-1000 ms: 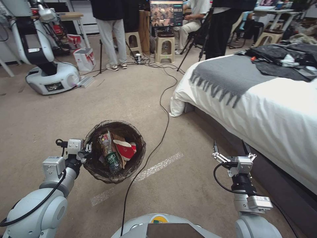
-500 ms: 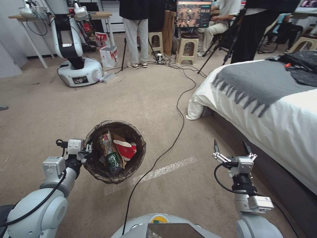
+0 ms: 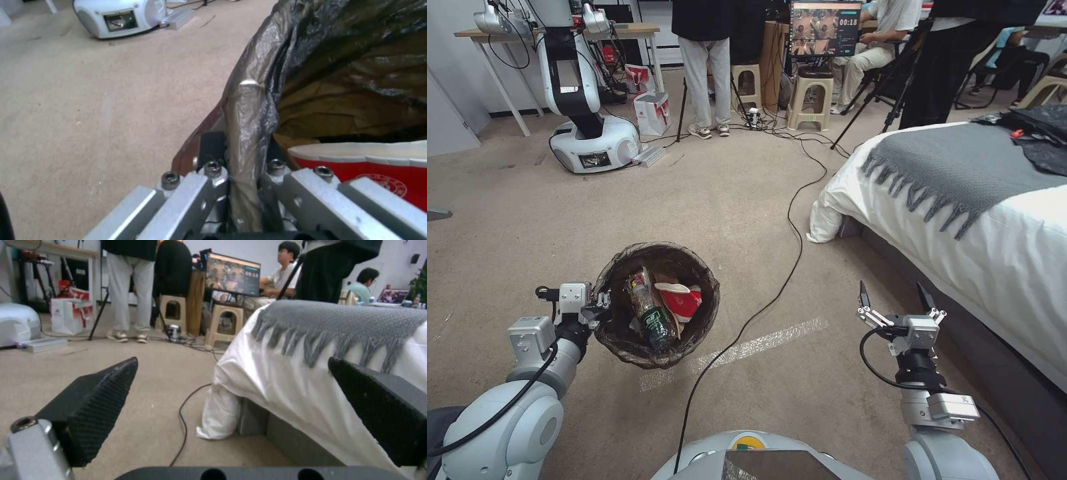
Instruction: Pick up the trash bin, then pick up the garbage from the floor and place it into the trash bin.
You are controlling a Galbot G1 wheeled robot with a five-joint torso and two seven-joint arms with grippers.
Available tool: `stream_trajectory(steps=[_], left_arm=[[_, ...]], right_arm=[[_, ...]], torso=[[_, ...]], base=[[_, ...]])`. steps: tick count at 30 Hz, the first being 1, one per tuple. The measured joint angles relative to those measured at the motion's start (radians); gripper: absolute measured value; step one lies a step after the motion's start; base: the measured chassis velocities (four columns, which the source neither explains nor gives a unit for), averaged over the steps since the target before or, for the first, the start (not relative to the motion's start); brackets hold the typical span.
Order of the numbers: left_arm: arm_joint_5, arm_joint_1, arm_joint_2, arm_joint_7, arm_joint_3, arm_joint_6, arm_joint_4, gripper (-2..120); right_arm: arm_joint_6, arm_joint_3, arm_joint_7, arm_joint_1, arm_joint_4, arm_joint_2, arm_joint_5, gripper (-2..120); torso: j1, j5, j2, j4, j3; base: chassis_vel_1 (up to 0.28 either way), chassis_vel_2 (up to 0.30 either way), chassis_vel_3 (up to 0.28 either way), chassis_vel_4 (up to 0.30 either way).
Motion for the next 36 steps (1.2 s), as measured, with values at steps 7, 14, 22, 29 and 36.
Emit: stream_trajectory(steps=[7,14,22,29,36], left_arm=[[-0.006,0.001,-0.004,-0.016,-0.004,0.004,0.0,0],[-0.014,0.001,-0.003,-0.017,-0.006,0.014,0.0,0],[-0.012,0.001,-0.003,-0.015,-0.006,0.016,0.0,0],[-0.011,0.002,-0.002,-0.013,-0.006,0.016,0.0,0],[-0.011,0.001,-0.002,-0.012,-0.005,0.016,0.0,0]], right_arm=[[-0.006,-0.001,0.001,0.004,-0.004,-0.001,0.0,100],[-0.01,-0.003,0.002,0.007,-0.005,-0.001,0.001,100],[-0.01,-0.001,0.003,0.007,-0.006,-0.002,0.002,100],[-0.01,-0.001,0.003,0.008,-0.006,-0.001,0.002,100],[-0.01,0.001,0.003,0.008,-0.006,-0.002,0.003,100]], torso=[[0.0,0.0,0.0,0.0,0.0],[0.0,0.0,0.0,0.0,0.0],[0.0,0.0,0.0,0.0001,0.0],[0.0,0.0002,0.0,0.0,0.0],[0.0,0.0001,0.0,0.0001,0.0]], base=[[0.0,0.0,0.0,0.0],[0.0,0.0,0.0,0.0],[0.0,0.0,0.0,0.0],[0.056,0.055,0.053,0.05],[0.084,0.075,0.073,0.085]])
